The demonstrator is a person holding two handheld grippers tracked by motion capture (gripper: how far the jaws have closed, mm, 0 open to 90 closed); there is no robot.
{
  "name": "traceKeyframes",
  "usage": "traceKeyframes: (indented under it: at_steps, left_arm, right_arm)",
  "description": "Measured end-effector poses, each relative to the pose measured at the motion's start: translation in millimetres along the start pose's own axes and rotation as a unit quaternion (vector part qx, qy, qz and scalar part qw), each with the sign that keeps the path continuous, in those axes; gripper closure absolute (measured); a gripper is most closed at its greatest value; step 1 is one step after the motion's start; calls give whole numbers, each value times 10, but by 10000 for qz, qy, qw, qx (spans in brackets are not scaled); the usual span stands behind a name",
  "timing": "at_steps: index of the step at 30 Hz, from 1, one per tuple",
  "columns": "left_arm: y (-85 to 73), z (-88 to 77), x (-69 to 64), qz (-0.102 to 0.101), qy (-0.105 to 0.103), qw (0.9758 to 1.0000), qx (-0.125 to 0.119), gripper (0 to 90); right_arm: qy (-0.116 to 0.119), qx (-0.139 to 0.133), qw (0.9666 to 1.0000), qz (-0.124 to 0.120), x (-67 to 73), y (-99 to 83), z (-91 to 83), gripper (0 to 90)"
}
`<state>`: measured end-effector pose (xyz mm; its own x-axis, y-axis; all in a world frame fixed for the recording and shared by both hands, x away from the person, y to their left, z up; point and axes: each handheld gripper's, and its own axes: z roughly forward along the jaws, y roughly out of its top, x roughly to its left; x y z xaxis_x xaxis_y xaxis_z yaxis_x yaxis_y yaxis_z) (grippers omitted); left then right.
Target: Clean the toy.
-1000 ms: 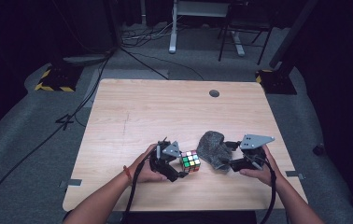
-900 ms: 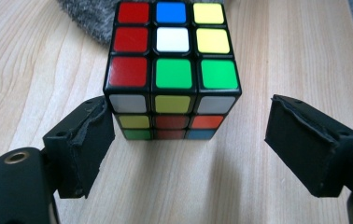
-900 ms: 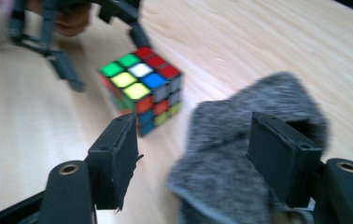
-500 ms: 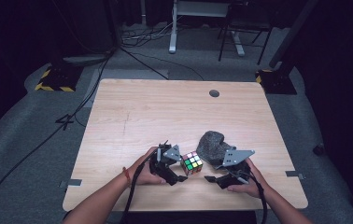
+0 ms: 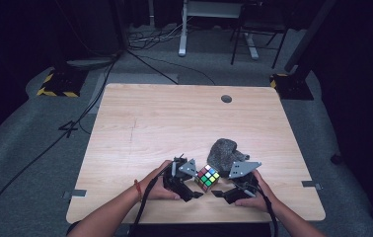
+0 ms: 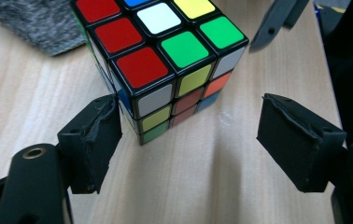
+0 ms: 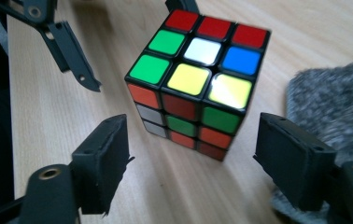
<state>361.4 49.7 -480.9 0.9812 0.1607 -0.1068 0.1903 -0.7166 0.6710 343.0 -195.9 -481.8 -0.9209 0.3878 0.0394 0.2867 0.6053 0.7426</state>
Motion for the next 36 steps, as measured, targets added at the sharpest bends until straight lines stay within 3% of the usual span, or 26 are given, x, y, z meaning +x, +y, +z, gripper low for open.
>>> traceKeyframes:
  at_steps: [6,13,17,21,23,30,34,36]
  left_arm:
    - [14,9,-38,59,-50,10000,-10,229]
    - [49,34,-69,64,-60,9999,-72,218]
    - [77,45,-86,111,-35,9999,-60,220]
    - [99,61,-99,179,-27,9998,-60,218]
    - [95,50,-97,148,12,9999,-82,223]
    - [84,14,-107,157,37,9998,-109,230]
    - [77,-51,-99,218,119,9994,-222,219]
    - [87,-138,-81,231,176,9985,-473,221]
  right_arm:
    - [-141,49,9999,39,57,-3,73,262]
    - [-251,-31,9997,27,-20,-35,58,303]
    - [-134,-32,9999,75,-98,-76,67,293]
    - [-43,-25,10000,-47,-136,-95,108,289]
    - [37,-28,9999,-108,-151,-97,132,329]
    - [-110,-20,9996,-257,-125,-98,135,342]
    - [-146,7,9992,-369,-116,-85,121,343]
    - [-102,49,9991,-417,-109,-71,109,343]
